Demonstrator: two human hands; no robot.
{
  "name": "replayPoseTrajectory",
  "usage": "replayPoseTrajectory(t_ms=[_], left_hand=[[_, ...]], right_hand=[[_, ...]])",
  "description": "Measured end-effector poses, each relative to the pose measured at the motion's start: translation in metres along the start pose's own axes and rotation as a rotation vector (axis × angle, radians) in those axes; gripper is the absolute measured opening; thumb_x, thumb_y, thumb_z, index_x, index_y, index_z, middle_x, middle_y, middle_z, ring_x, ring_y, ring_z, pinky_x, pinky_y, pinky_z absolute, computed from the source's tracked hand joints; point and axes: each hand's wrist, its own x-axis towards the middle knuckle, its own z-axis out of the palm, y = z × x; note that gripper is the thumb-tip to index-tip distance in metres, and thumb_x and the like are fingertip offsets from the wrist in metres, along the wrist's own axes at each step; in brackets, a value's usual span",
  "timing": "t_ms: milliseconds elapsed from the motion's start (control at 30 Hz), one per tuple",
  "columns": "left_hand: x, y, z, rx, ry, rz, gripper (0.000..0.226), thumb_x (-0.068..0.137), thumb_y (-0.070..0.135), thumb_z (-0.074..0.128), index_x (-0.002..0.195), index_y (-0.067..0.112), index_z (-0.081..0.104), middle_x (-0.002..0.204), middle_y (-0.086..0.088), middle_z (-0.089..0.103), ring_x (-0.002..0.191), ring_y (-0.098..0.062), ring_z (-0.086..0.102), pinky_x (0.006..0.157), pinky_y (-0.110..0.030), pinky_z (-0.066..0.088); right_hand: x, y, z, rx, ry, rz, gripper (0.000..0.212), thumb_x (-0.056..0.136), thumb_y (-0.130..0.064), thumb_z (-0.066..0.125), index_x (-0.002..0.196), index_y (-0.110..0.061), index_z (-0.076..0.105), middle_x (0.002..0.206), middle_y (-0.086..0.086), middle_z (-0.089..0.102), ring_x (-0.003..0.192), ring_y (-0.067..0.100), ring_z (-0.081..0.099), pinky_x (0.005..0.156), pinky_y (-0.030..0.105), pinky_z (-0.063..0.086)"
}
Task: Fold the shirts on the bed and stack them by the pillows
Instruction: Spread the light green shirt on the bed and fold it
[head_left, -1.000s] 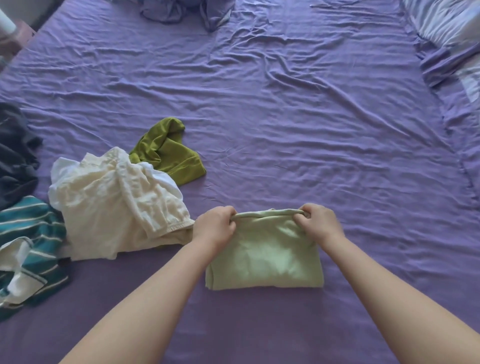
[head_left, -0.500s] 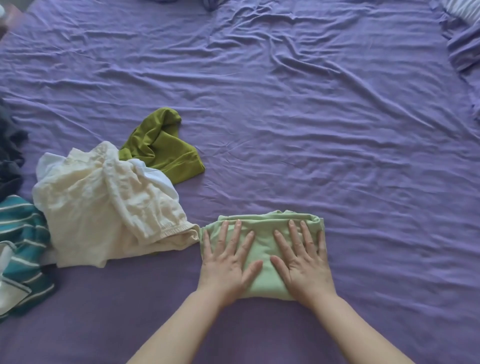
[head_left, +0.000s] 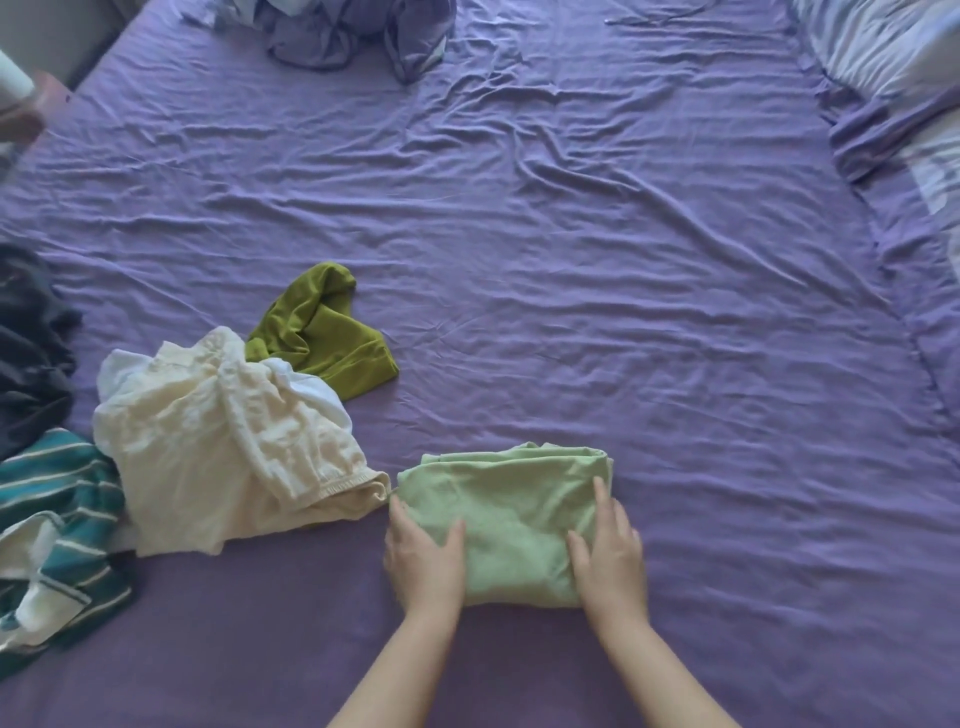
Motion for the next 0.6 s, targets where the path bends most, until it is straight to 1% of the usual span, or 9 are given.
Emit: replayPoseTrajectory(t_ms=[67, 133, 167, 200, 267, 367, 433, 533, 600], left_hand=[[0.011, 0.01, -0.003, -0.175, -0.004, -0.2, 0.073, 0.077, 0.028, 0.075, 0.138, 0.006, 0.039, 0.131, -0.016, 0.054, 0.117, -0.032, 0.053, 0.101, -0.04, 0.04], [0.019, 0.018, -0.007, -0.349, -0.047, -0.338, 0.052, 0.074, 0.028, 0.077, 0.117, 0.004, 0.058, 0.113, -0.015, 0.065, 0.1, -0.031, 0.063, 0.092, -0.043, 0.049], [0.02, 0.023, -0.007, -0.417, -0.072, -0.363, 0.044, 0.073, 0.027, 0.078, 0.107, 0.004, 0.062, 0.106, -0.015, 0.067, 0.093, -0.03, 0.065, 0.089, -0.045, 0.052], [0.019, 0.03, -0.005, -0.461, -0.093, -0.359, 0.039, 0.073, 0.026, 0.078, 0.102, 0.004, 0.064, 0.101, -0.015, 0.069, 0.089, -0.03, 0.066, 0.087, -0.046, 0.053], [0.013, 0.048, 0.003, -0.496, -0.135, -0.291, 0.036, 0.076, 0.024, 0.076, 0.103, 0.005, 0.064, 0.099, -0.014, 0.069, 0.088, -0.029, 0.067, 0.085, -0.047, 0.054], [0.003, 0.088, 0.029, -0.486, -0.228, -0.129, 0.033, 0.079, 0.022, 0.073, 0.105, 0.005, 0.06, 0.102, -0.014, 0.068, 0.094, -0.031, 0.066, 0.089, -0.05, 0.052], [-0.006, 0.119, 0.053, -0.49, -0.297, -0.051, 0.03, 0.081, 0.021, 0.072, 0.104, 0.008, 0.058, 0.102, -0.012, 0.067, 0.093, -0.029, 0.065, 0.088, -0.047, 0.052], [-0.018, 0.162, 0.096, -0.498, -0.4, 0.022, 0.027, 0.081, 0.025, 0.071, 0.102, 0.016, 0.056, 0.101, -0.005, 0.066, 0.089, -0.021, 0.065, 0.083, -0.043, 0.054], [-0.02, 0.189, 0.125, -0.505, -0.445, 0.073, 0.032, 0.082, 0.025, 0.071, 0.107, 0.014, 0.055, 0.099, -0.002, 0.065, 0.086, -0.017, 0.064, 0.075, -0.036, 0.054]], right_hand=[[0.008, -0.002, -0.009, 0.213, 0.007, 0.034, 0.067, 0.087, -0.008, 0.06, 0.145, -0.02, 0.03, 0.135, 0.012, 0.049, 0.12, 0.03, 0.047, 0.099, 0.033, 0.036], [0.015, -0.001, -0.022, 0.285, -0.021, -0.017, 0.059, 0.086, -0.006, 0.06, 0.14, -0.022, 0.041, 0.129, 0.009, 0.055, 0.118, 0.026, 0.05, 0.099, 0.031, 0.036], [0.018, 0.0, -0.029, 0.293, -0.025, -0.065, 0.056, 0.086, -0.005, 0.06, 0.137, -0.022, 0.045, 0.128, 0.006, 0.057, 0.116, 0.024, 0.05, 0.099, 0.03, 0.036], [0.021, 0.002, -0.038, 0.301, -0.017, -0.101, 0.053, 0.086, -0.004, 0.06, 0.135, -0.021, 0.048, 0.126, 0.005, 0.058, 0.115, 0.023, 0.051, 0.099, 0.028, 0.036], [0.029, 0.01, -0.06, 0.334, 0.038, -0.126, 0.051, 0.084, -0.001, 0.061, 0.131, -0.017, 0.052, 0.125, 0.005, 0.058, 0.115, 0.023, 0.052, 0.1, 0.026, 0.035], [0.046, 0.031, -0.1, 0.358, 0.149, -0.06, 0.05, 0.084, -0.002, 0.063, 0.131, -0.016, 0.053, 0.127, 0.007, 0.057, 0.118, 0.021, 0.052, 0.097, 0.018, 0.032], [0.059, 0.05, -0.13, 0.326, 0.206, -0.029, 0.05, 0.085, -0.003, 0.063, 0.132, -0.016, 0.052, 0.127, 0.009, 0.056, 0.118, 0.022, 0.052, 0.091, 0.012, 0.029], [0.083, 0.08, -0.173, 0.261, 0.255, -0.039, 0.05, 0.086, -0.002, 0.062, 0.133, -0.013, 0.051, 0.125, 0.011, 0.056, 0.118, 0.025, 0.052, 0.092, 0.015, 0.03], [0.102, 0.1, -0.199, 0.212, 0.275, -0.044, 0.05, 0.087, -0.002, 0.06, 0.134, -0.013, 0.049, 0.126, 0.011, 0.055, 0.119, 0.025, 0.051, 0.094, 0.017, 0.031]])
